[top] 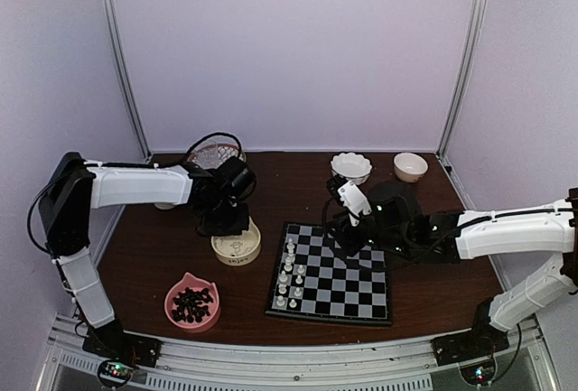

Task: Set up the chess pieces on the board
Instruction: Pick up the storage box, then pass from the left arm to the right

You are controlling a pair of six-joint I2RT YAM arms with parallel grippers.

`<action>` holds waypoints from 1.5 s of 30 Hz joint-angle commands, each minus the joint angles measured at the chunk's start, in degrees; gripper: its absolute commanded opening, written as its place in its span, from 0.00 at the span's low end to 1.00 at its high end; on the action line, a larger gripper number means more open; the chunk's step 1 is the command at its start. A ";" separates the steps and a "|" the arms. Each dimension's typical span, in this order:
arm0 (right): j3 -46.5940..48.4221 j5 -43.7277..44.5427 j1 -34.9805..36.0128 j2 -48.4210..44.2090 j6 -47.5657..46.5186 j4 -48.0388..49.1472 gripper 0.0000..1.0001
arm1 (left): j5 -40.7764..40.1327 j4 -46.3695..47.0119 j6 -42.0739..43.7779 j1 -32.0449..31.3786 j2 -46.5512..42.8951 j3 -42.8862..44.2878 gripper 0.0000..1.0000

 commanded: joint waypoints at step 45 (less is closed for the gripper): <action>-6.40 -15.05 -0.22 3.96 3.98 20.52 0.34 | 8.72 43.58 -33.38 -17.05 -11.16 -12.91 0.14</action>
